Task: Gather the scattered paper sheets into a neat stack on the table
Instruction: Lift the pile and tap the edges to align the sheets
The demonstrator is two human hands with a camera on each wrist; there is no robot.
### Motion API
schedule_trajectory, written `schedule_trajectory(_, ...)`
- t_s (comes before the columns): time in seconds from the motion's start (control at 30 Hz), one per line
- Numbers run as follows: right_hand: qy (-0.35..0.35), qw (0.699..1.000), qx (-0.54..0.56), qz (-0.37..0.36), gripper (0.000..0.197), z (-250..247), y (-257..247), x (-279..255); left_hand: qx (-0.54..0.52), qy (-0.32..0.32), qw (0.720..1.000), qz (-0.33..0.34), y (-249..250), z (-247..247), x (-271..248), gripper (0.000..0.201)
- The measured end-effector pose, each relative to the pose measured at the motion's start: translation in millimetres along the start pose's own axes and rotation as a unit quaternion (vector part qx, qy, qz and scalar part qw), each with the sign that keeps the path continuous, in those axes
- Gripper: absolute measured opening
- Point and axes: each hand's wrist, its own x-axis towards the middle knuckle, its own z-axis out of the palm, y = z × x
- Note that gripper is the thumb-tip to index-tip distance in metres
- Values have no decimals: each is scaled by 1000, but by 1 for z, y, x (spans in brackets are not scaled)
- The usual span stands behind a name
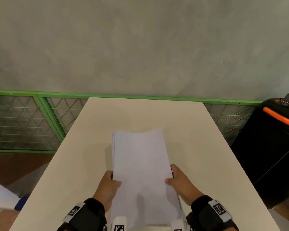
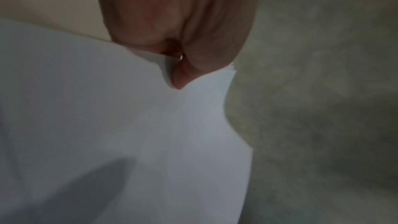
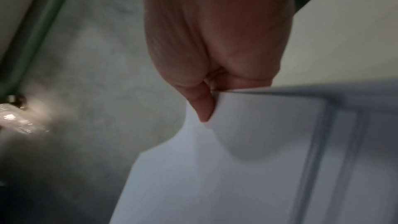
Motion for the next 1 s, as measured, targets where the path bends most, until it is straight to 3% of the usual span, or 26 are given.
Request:
schedule_trajectory(0.17,70,989,90,-98,37,-12,-40,-7,-52,19,990,131,53,-4,-10,29)
schedule_trajectory(0.3,65,974,152,-153,42,-14,-64,-15,-74,-2,974,212,89,-5,-26,47)
schedule_trajectory(0.47,82,967,183,-160,28,-11,-73,-19,-81,36,968,235,95,-2,-40,41)
schedule_trajectory(0.63,118,957,201,-172,18,-8,-81,-21,-81,50,967,236,98,0,-47,22)
schedule_trajectory(0.83,134,945,204,-216,17,-14,-98,-29,-75,62,950,298,112,-6,-55,18)
schedule_trajectory(1.0,131,936,209,-250,28,-18,-108,-28,-86,61,937,332,124,-9,-56,21)
